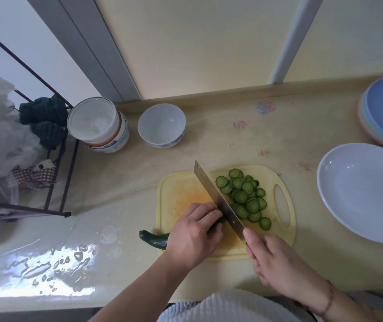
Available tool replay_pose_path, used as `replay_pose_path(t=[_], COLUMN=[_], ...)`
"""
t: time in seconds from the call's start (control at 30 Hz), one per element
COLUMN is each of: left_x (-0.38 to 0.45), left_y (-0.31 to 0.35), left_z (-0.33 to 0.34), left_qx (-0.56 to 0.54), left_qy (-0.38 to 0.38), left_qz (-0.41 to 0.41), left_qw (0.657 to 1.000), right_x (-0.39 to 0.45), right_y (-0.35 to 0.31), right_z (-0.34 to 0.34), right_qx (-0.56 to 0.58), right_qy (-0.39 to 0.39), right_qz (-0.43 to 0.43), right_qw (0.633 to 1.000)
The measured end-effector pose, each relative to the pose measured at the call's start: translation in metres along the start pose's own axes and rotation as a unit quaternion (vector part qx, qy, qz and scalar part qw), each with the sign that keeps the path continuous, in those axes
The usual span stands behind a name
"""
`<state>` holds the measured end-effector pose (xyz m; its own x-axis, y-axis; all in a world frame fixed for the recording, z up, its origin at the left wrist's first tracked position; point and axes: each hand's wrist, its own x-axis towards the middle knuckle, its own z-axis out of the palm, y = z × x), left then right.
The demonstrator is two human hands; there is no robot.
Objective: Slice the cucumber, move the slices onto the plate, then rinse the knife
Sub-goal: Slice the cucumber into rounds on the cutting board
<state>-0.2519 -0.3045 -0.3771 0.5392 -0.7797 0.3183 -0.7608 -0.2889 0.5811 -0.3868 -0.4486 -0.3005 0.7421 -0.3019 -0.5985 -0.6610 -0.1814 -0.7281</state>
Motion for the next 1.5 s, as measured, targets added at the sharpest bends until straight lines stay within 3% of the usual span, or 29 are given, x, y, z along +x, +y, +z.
replay_pose_path(t=[0.23, 0.5, 0.67, 0.8, 0.93, 1.0, 1.17, 1.4, 1.5], left_x=[0.000, -0.003, -0.002, -0.002, -0.003, 0.006, 0.047, 0.070, 0.078], left_y=[-0.001, 0.001, 0.005, 0.002, 0.013, 0.024, 0.026, 0.015, 0.014], left_z=[0.001, 0.001, -0.006, -0.018, -0.030, -0.036, -0.043, -0.044, -0.042], left_qx=[-0.002, 0.027, 0.006, 0.004, -0.003, -0.015, 0.059, 0.089, 0.085], left_qy=[0.001, 0.003, 0.029, 0.052, 0.036, 0.034, -0.066, -0.190, -0.215], left_qz=[0.001, 0.005, 0.028, 0.118, 0.223, 0.238, 0.141, 0.171, 0.123], left_qw=[1.000, 1.000, 0.999, 0.992, 0.974, 0.971, 0.986, 0.963, 0.965], right_x=[0.028, 0.030, 0.022, 0.019, 0.027, 0.032, 0.036, 0.037, 0.037], right_y=[-0.003, -0.007, -0.015, -0.020, -0.012, -0.006, 0.002, -0.003, -0.003], right_z=[0.009, -0.017, -0.020, -0.028, -0.031, -0.030, -0.028, -0.031, -0.032], right_qx=[-0.032, 0.056, 0.050, -0.119, -0.288, -0.325, -0.357, -0.392, -0.406], right_qy=[-0.002, -0.041, -0.065, 0.018, 0.074, 0.093, 0.089, 0.078, 0.073], right_qz=[0.003, 0.048, 0.001, -0.129, -0.171, -0.180, -0.183, -0.175, -0.175], right_qw=[0.999, 0.996, 0.997, 0.984, 0.939, 0.923, 0.912, 0.900, 0.894])
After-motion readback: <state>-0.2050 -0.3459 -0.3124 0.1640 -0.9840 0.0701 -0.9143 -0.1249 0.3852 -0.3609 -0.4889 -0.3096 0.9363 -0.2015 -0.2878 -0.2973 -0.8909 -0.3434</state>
